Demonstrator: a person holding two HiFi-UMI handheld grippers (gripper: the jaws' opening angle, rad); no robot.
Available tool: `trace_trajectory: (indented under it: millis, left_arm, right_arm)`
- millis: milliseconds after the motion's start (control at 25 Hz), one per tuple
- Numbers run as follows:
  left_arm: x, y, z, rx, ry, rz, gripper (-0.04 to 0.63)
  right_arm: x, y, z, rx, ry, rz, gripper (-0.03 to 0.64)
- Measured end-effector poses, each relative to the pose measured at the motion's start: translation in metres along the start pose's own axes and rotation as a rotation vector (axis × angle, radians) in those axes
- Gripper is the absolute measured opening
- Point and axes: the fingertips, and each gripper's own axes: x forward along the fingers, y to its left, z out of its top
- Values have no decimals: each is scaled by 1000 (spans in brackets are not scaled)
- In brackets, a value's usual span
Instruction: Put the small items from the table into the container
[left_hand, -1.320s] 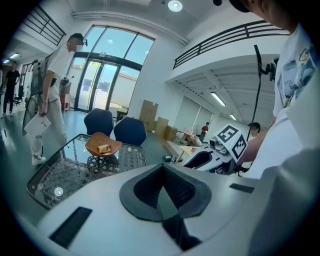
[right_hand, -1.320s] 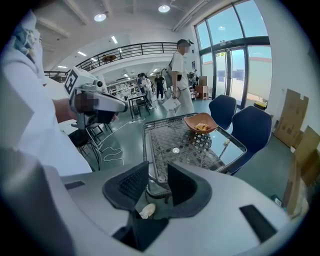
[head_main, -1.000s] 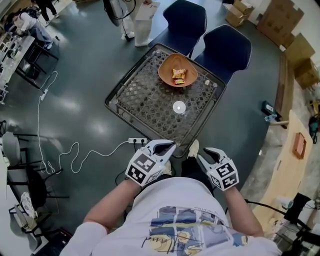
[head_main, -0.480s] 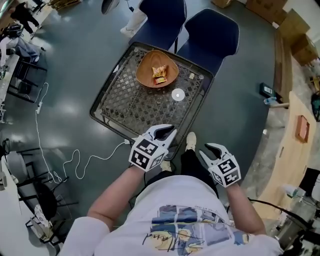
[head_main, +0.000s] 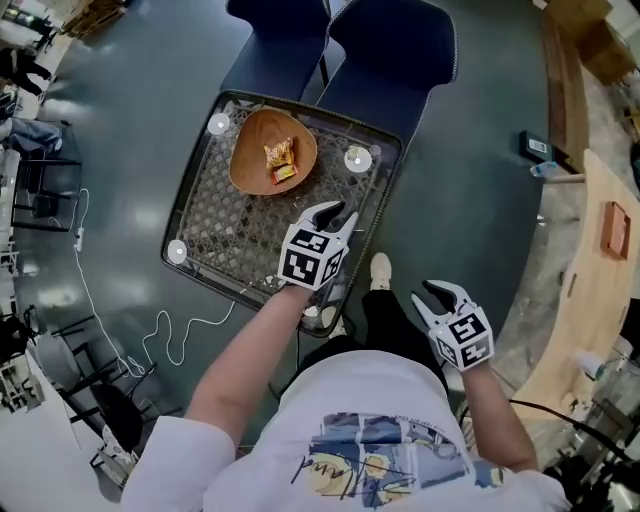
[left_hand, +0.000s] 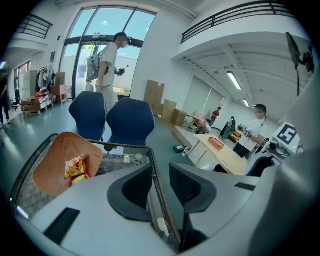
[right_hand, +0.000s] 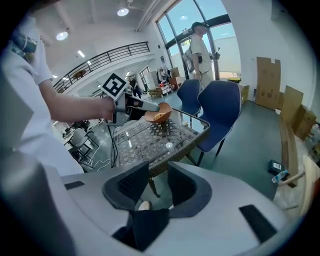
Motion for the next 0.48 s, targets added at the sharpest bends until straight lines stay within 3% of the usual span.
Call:
trace_trajectory:
  millis: [480]
  left_arm:
    - [124,78,14,-70,135,187,112]
  right_arm:
    - [6,-63,-8,68,48,34,123]
